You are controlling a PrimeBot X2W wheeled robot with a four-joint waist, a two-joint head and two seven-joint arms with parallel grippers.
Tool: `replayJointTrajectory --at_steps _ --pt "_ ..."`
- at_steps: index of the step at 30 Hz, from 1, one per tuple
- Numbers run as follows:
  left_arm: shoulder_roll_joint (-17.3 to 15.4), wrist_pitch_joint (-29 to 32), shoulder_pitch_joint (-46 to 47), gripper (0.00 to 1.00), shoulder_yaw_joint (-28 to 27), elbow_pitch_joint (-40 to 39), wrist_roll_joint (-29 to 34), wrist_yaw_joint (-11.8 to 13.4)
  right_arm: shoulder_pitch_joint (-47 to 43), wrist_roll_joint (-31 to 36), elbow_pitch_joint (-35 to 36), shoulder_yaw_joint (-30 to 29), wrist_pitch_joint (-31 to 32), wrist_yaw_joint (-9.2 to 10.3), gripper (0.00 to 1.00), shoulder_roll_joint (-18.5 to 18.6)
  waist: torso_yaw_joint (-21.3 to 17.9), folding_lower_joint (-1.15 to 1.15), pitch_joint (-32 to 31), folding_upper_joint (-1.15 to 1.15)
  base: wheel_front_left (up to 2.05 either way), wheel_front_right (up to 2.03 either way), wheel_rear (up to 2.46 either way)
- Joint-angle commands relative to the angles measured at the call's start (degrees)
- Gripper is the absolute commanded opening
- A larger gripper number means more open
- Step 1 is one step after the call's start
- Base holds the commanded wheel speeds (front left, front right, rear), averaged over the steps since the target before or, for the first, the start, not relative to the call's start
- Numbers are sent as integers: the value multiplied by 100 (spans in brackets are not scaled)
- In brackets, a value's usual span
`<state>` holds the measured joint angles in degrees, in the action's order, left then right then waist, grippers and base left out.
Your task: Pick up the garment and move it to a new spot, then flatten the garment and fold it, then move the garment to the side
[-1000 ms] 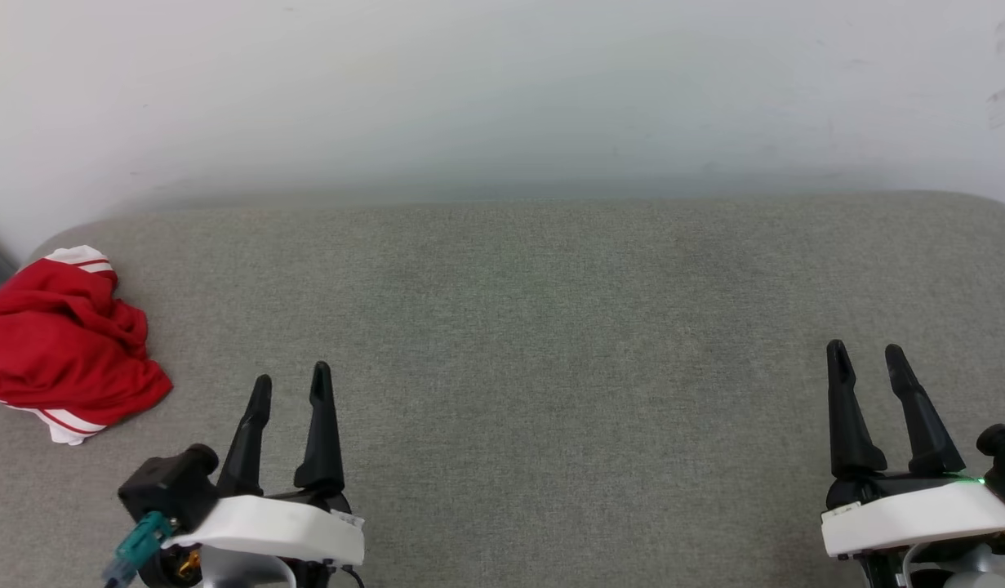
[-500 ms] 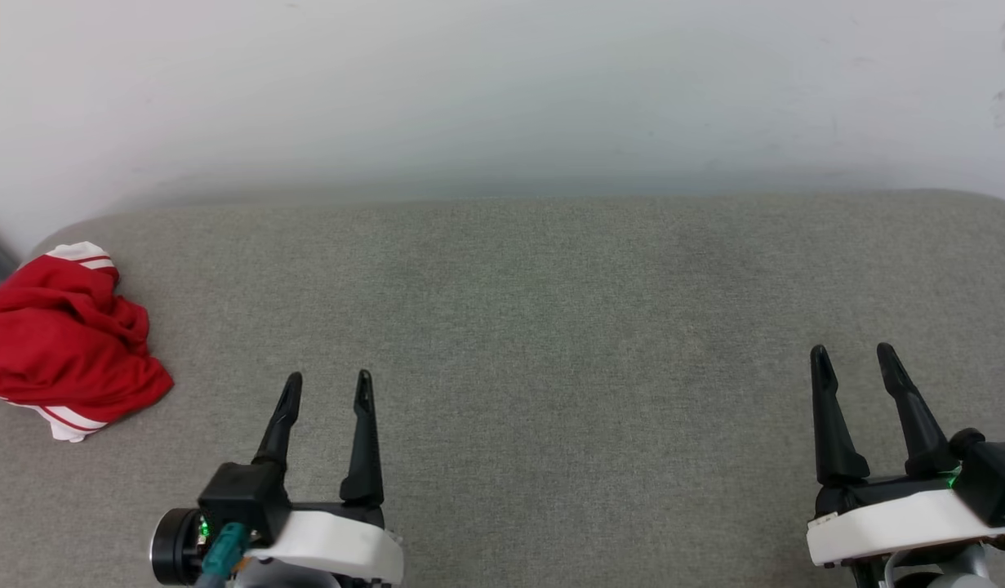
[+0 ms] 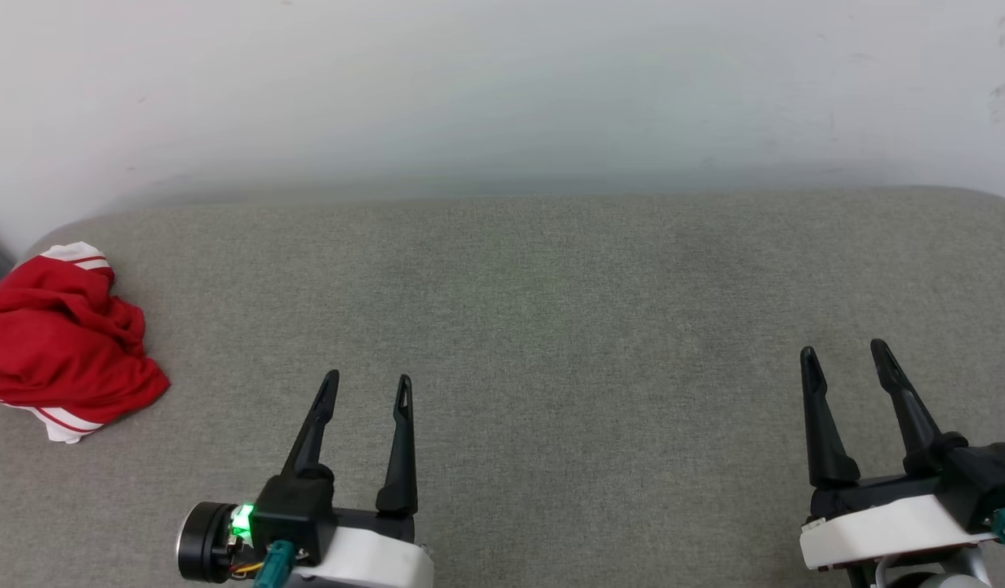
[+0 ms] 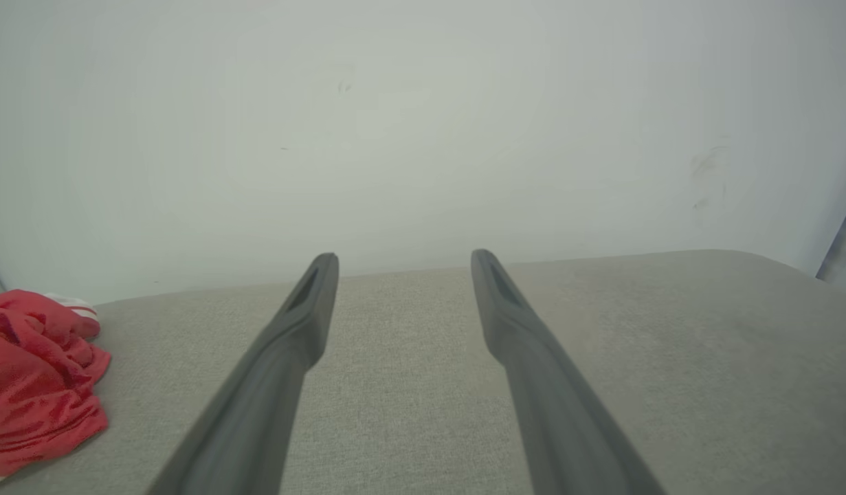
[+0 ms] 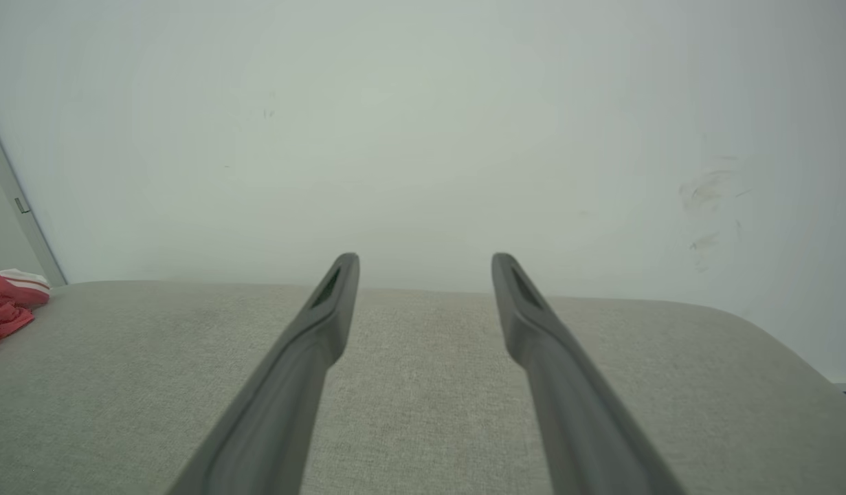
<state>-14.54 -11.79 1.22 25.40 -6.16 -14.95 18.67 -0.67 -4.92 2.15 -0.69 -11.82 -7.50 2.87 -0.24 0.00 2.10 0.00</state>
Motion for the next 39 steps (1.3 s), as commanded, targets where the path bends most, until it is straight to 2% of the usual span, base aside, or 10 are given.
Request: replayJointTrajectory --at_steps 1,4,7,13,17,20,26,33,37,39 --pt "28 -53 -25 100 -61 -86 -22 -38 -69 34 71 -11 -48 2 100 3 4 0 6 0 0 0 0" --pt "195 -84 -168 100 -351 -88 -190 -315 -87 1 35 0 -89 2 100 2 13 0 14 0 0 0 0" --pt "446 -122 -319 100 -796 -41 -344 -795 -126 -58 -4 -38 -118 2 100 2 19 0 25 0 0 0 0" --pt "890 -185 -561 100 -1505 329 -130 -1833 -194 -168 -126 -91 -186 2 100 1 17 0 50 0 0 0 0" --pt "1046 -227 -604 100 -1731 577 236 -2224 -200 -397 -280 -127 -225 2 100 1 -1 0 55 0 0 0 0" --pt "1104 -261 -629 100 -1811 678 394 -2380 -194 -349 -372 -121 -256 2 100 0 -10 0 60 0 0 0 0" --pt "1152 -320 -618 100 -1798 713 896 -2503 -199 -149 -443 -87 -323 2 100 -1 -27 0 56 0 0 0 0" --pt "1165 -350 -656 100 -1818 670 939 -2519 -219 -126 -483 -58 -339 2 100 -1 -2 0 56 0 0 0 0" --pt "1165 -343 -538 100 -1874 425 1121 -2368 -202 -112 -466 10 -339 2 100 -1 111 0 102 0 0 0 0" --pt "1166 -343 -555 100 -1849 424 1026 -2388 -196 -139 -450 36 -339 2 100 0 204 0 128 0 0 0 0"
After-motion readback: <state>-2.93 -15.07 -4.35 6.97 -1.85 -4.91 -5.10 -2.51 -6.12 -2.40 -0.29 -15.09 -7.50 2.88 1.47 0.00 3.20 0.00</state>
